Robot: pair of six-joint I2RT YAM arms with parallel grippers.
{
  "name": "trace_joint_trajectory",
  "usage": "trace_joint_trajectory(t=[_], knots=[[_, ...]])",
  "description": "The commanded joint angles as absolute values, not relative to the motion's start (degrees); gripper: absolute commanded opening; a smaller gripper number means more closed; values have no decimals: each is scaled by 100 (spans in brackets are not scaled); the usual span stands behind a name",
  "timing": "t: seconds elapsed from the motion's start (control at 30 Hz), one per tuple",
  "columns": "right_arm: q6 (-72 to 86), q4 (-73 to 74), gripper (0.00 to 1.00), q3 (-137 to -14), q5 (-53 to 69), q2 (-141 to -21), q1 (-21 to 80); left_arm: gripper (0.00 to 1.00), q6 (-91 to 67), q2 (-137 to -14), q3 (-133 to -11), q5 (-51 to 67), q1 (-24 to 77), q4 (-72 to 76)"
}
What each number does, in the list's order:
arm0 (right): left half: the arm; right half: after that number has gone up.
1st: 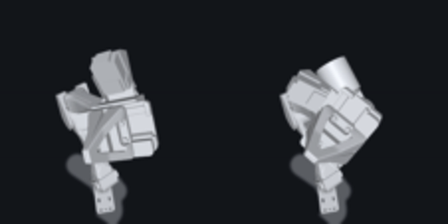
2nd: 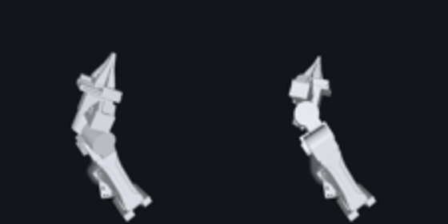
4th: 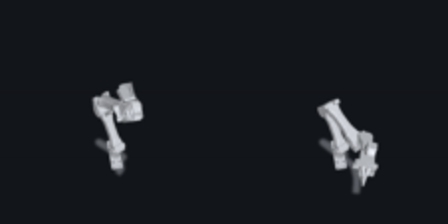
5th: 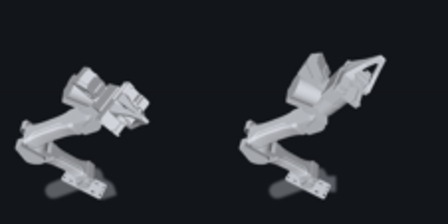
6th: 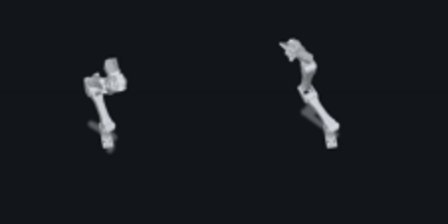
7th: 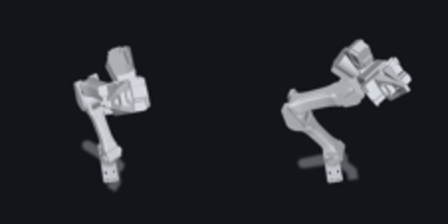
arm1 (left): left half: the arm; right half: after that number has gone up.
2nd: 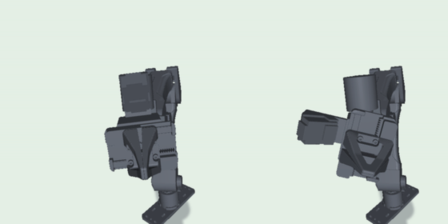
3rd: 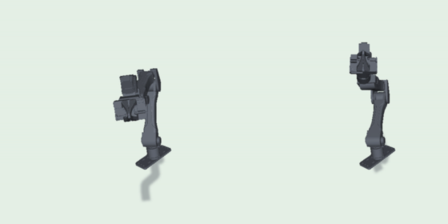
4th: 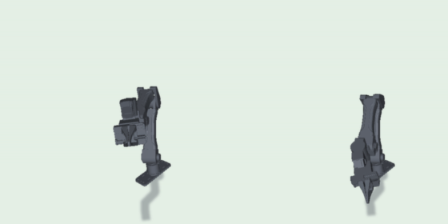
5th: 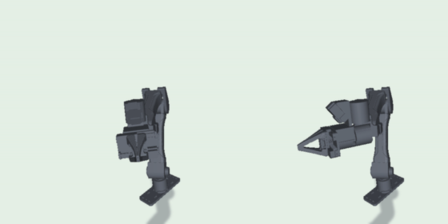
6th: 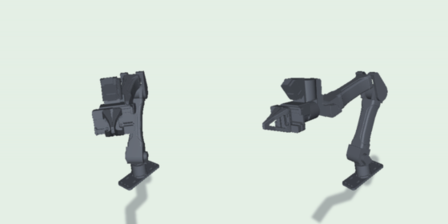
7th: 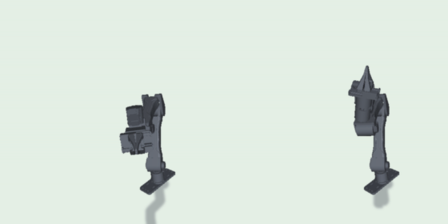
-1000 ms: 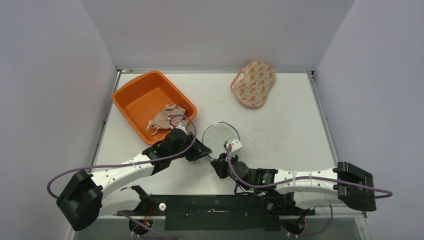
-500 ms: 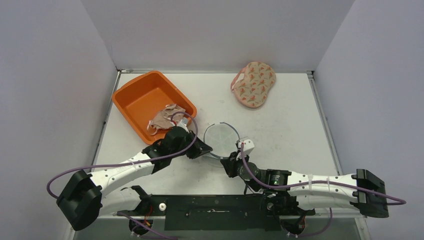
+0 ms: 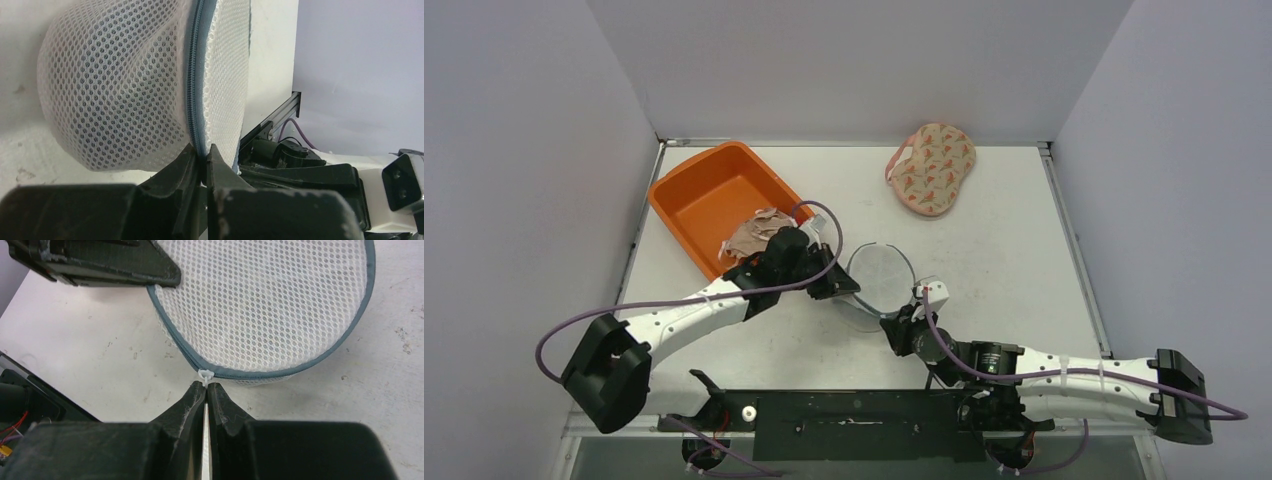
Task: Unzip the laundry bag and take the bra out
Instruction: Unzip the laundry bag at the center of the board.
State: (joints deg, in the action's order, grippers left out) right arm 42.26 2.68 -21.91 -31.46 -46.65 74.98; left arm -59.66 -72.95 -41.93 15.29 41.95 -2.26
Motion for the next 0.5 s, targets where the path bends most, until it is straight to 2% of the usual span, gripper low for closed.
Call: trace_joint_trajectory(t=[0.0,0.03,0.07,0.1,0.13,0.17,0.27,0.47], knots=[[4154,120,5,-2111,-3170,-4749,7521,5,-5054,-7802,-4981,1903,4001,-492],[4163,55,5,-2105,-3155,-4824,7530,21,-5012,-7842,-5039,1884,3998,-528],[4172,-137,5,-2109,-3141,-4892,7532,44,-4995,-7824,-5060,1801,3997,-584],[4181,-285,5,-2109,-3125,-4963,7539,63,-4999,-7754,-5050,1670,3992,-668],[4169,-422,5,-2115,-3097,-5028,7540,77,-5028,-7642,-5027,1470,3990,-819],[4150,-559,5,-2130,-3068,-5101,7541,85,-5057,-7513,-5001,1286,3991,-994],[4047,-877,5,-2256,-2993,-5407,7532,92,-5133,-7091,-4891,903,3990,-1638],[3765,-1305,5,-2573,-2722,-5975,7510,93,-6011,-5866,-3938,476,4015,-2232]])
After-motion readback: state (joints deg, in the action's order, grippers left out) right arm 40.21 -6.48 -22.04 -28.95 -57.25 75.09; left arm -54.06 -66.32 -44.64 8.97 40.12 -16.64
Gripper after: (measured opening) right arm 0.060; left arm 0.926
